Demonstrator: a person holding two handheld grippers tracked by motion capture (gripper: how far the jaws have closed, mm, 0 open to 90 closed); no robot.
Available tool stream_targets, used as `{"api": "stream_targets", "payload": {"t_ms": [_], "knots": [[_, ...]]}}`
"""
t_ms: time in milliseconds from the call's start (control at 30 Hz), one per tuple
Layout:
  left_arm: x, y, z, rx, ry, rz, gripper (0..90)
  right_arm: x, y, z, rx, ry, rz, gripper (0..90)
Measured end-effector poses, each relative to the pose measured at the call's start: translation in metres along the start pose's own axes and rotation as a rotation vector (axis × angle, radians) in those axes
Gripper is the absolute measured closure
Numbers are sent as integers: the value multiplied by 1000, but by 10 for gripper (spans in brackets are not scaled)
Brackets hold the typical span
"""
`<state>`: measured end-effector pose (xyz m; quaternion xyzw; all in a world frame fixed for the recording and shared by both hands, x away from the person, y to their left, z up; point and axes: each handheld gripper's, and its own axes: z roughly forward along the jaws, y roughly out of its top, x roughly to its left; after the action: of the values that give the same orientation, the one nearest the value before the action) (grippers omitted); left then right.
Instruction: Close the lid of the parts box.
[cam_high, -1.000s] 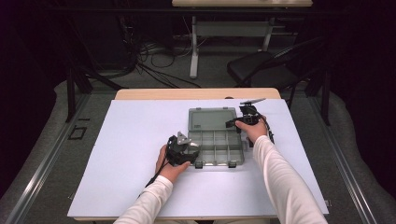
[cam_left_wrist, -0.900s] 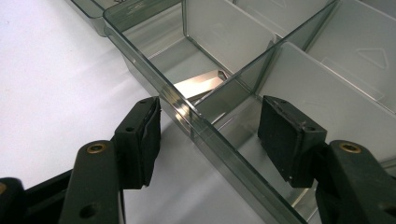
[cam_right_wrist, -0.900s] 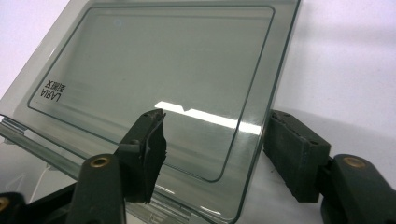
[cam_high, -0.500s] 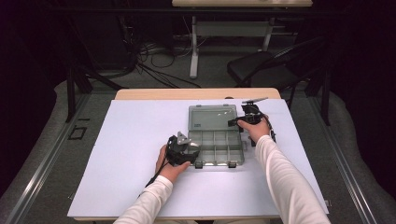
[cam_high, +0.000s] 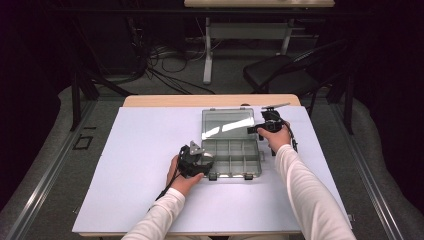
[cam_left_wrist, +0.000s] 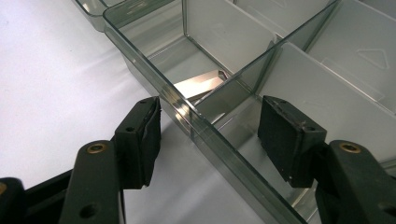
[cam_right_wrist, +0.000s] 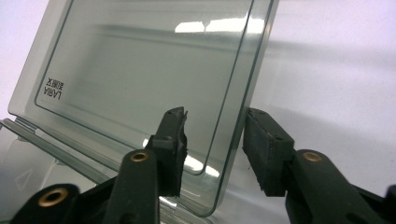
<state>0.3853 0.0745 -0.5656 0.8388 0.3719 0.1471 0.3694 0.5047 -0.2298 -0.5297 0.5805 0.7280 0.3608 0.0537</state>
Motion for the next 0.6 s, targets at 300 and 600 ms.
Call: {"api": "stream_targets", "payload": {"t_ms": [300, 600], "knots": [[0, 0, 0, 0, 0, -2, 392, -2, 2, -8, 2, 1, -4, 689], [0, 0, 0, 0, 1, -2, 395, -5, 3, -12, -30, 27, 5, 752]]}}
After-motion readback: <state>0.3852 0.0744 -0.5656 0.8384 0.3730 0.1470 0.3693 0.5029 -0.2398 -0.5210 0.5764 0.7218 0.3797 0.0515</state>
